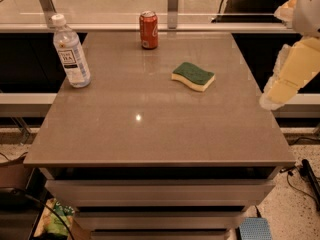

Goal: Move sponge near blue plastic bottle

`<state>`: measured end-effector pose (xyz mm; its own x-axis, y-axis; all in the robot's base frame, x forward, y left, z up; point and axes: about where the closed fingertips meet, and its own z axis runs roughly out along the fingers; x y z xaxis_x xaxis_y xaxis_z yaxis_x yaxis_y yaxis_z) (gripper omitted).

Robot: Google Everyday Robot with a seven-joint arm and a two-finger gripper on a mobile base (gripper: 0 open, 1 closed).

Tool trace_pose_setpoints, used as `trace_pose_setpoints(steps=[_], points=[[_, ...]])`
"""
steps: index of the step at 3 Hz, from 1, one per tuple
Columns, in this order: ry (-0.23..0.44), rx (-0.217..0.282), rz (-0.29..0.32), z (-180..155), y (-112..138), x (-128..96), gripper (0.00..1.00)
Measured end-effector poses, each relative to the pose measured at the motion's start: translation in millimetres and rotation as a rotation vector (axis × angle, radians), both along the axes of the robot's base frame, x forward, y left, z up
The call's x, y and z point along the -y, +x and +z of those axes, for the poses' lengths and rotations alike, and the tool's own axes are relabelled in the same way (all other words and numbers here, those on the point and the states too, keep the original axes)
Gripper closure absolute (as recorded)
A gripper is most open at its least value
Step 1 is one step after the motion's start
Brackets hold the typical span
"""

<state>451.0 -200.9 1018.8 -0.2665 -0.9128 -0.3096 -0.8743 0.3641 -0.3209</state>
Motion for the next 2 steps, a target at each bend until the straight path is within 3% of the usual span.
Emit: trace_pose_setpoints(steps=[2], points=[[0.048, -0.072, -0.077, -2, 38, -15, 0.00]])
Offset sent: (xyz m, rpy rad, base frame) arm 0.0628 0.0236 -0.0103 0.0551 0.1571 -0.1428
